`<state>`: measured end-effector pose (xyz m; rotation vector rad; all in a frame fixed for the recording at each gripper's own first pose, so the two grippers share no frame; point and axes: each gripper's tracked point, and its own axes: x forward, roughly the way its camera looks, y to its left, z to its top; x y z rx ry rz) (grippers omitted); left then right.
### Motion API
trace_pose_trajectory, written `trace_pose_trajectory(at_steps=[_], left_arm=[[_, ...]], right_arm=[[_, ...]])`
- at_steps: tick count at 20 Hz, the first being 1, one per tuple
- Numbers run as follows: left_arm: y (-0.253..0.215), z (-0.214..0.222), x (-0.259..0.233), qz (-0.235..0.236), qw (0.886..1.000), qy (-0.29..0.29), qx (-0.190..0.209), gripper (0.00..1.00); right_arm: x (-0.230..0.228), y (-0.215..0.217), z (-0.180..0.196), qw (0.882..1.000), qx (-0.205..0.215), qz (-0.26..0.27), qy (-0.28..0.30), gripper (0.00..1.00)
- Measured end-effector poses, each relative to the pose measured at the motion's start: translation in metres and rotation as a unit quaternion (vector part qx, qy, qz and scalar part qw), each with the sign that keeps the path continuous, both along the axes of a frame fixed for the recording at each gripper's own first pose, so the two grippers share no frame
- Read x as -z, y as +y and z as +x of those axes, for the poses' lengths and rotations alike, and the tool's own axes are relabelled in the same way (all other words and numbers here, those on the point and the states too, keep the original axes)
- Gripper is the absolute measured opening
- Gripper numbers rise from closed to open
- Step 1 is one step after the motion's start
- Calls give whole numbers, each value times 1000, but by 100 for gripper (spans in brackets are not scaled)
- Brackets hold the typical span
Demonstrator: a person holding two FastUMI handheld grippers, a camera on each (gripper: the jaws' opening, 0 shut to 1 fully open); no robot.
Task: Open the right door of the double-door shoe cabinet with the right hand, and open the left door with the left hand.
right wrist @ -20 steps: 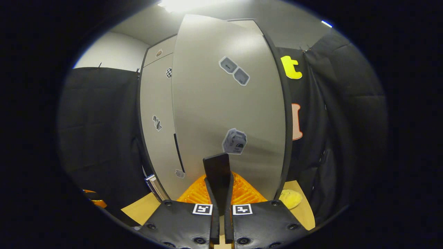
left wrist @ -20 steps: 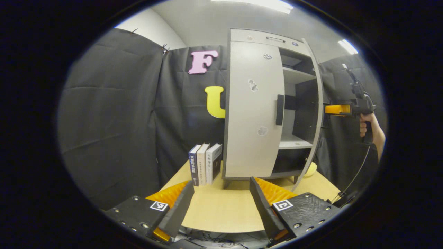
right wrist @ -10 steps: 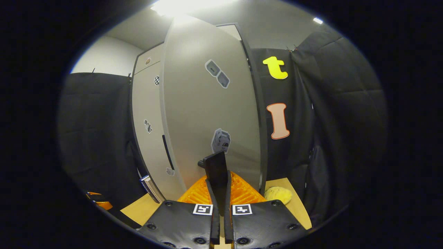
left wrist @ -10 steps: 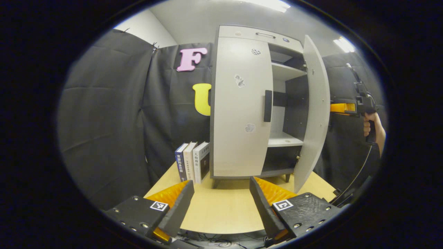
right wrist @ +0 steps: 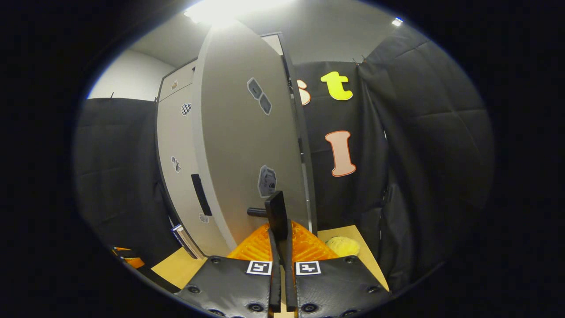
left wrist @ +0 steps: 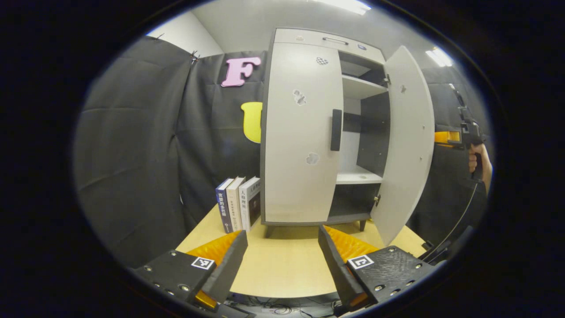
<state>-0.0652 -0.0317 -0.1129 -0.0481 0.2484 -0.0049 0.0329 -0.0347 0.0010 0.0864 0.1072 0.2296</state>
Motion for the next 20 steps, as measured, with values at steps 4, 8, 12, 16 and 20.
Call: trace_pose_trajectory(at_steps=[4,8,12,16,20], left_arm=[[-4,1,0,3,1000,2,9,92],[-7,3,1,6,1000,-2,22,93],[-18,13,-1,0,999,4,35,93],[-26,19,0,4,999,7,45,94],[-32,23,-5,7,998,9,55,92]], right_arm=[[-3,-38,4,1000,11,22,-3,6],[1,-50,0,997,-8,82,-1,5],[1,-54,4,998,10,69,-7,3],[4,-54,3,998,14,68,2,6],[30,-70,2,994,41,86,58,2]])
